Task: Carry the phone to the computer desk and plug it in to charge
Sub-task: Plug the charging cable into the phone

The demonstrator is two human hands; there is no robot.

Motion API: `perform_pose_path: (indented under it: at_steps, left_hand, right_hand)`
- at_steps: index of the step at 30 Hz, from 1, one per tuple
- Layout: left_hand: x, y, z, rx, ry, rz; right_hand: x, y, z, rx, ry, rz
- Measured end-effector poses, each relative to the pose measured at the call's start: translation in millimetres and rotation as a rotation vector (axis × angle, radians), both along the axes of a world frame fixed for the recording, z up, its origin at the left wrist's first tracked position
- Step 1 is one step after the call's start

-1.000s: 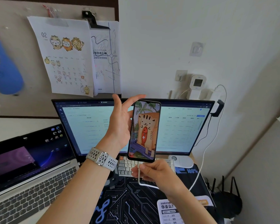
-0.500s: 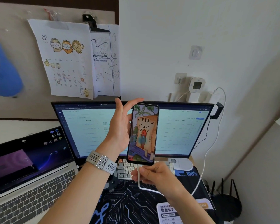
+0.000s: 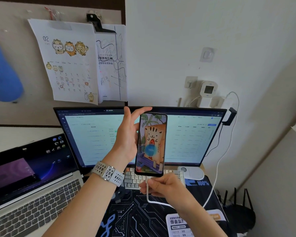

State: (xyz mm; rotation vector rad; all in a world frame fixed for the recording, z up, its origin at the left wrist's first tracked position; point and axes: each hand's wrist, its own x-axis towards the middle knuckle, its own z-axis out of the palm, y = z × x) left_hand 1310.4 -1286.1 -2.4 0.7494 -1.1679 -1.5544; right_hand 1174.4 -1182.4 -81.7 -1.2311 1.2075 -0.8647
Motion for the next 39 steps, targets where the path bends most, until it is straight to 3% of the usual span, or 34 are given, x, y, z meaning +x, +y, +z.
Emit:
perform_pose_path:
  at_steps: [12, 17, 27, 33, 39]
  left_hand:
    - [11, -1, -50, 0.244, -0.067, 0.164]
    - [11, 11, -108, 0.391, -0.095, 0.228]
    - [7, 37, -216, 0.640, -0.257, 0.159]
    - [3, 42, -251, 0.696, -0.481, 0.082]
    - [1, 51, -269, 0.826, -0.390, 0.068]
  right_hand:
    - [-16, 2, -25, 0.168, 0.063, 0.059]
    - [-20, 1, -49, 0.266, -0.202, -0.111]
    - [6, 17, -124, 0.587, -0.022, -0.157]
    - [7, 12, -148, 0.662, 0.010, -0.202]
    - [8, 21, -166, 0.732, 0.017, -0.203]
